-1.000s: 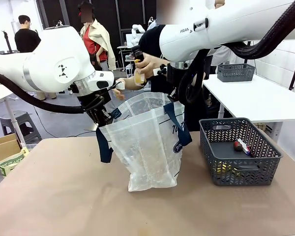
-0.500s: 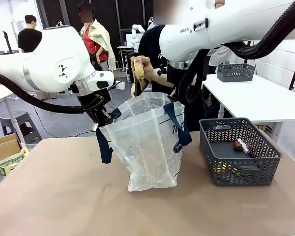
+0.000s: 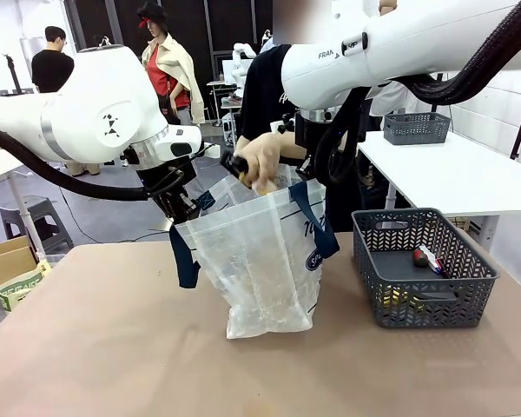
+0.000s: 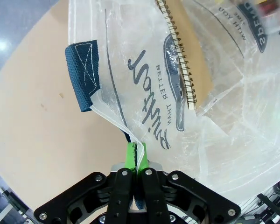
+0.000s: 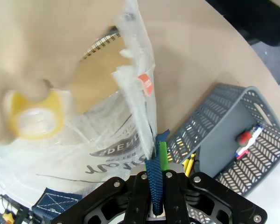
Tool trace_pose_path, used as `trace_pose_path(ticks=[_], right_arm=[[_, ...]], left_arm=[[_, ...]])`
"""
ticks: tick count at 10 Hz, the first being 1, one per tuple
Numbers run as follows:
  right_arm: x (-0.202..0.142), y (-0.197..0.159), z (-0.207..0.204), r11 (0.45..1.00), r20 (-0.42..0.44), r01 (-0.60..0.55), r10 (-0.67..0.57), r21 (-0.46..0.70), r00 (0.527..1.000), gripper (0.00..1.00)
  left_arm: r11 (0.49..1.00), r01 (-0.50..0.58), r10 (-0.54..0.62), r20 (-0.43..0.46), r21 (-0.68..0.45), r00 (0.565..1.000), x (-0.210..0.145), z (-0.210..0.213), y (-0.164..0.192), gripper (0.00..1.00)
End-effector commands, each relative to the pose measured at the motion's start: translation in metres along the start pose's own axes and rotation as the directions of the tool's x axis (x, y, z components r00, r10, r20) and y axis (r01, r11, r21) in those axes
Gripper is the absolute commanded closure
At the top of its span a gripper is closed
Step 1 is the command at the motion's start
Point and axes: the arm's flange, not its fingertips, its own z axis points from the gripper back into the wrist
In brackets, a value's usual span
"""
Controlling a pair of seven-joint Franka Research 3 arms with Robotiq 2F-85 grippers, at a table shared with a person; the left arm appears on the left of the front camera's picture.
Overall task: Transfer purchased items from the store into the shopping bag.
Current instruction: Move the Reusable shopping bag to the right side of the table.
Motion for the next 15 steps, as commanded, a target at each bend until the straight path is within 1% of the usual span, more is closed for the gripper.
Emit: trace_pose_path(ticks=[1, 15], right_arm=[[0.0000, -0.0007, 0.0012, 1.000, 0.005, 0.002, -0.002, -0.002, 1.000, 1.00], [0.0000, -0.0007, 0.0012, 1.000, 0.005, 0.002, -0.002, -0.002, 1.000, 1.00]], left_arm=[[1.000, -0.002, 0.002, 0.002, 0.005, 1.000, -0.0006, 0.0019, 0.0020, 1.00], [1.000, -0.002, 0.002, 0.002, 0.005, 1.000, -0.0006, 0.0019, 0.0020, 1.00]])
